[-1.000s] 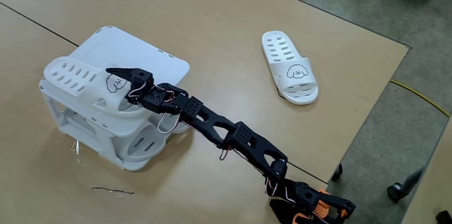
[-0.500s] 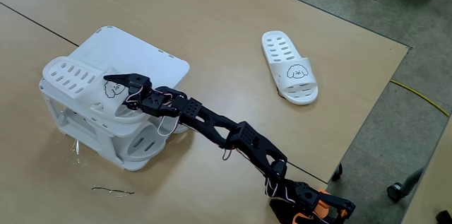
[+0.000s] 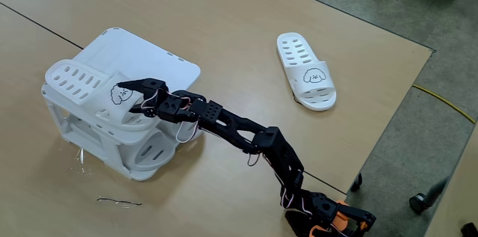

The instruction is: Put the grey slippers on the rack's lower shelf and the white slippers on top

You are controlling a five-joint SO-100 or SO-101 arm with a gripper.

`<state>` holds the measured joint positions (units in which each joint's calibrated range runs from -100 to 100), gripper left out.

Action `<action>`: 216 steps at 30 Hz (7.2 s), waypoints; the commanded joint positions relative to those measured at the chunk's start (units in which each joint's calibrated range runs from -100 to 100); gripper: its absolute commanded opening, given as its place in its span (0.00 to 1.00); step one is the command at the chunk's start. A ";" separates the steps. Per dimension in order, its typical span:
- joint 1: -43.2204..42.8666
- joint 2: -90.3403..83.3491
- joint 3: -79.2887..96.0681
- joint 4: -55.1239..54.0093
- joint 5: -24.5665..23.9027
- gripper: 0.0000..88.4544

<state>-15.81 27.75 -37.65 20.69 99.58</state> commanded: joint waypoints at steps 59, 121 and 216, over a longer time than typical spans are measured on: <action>62.60 -14.67 127.63 -104.47 0.42 0.09; 60.46 -8.69 17.93 -36.22 0.42 0.01; 14.16 -43.28 44.55 -7.14 0.42 0.30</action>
<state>-2.17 0.62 -1.62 14.94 99.58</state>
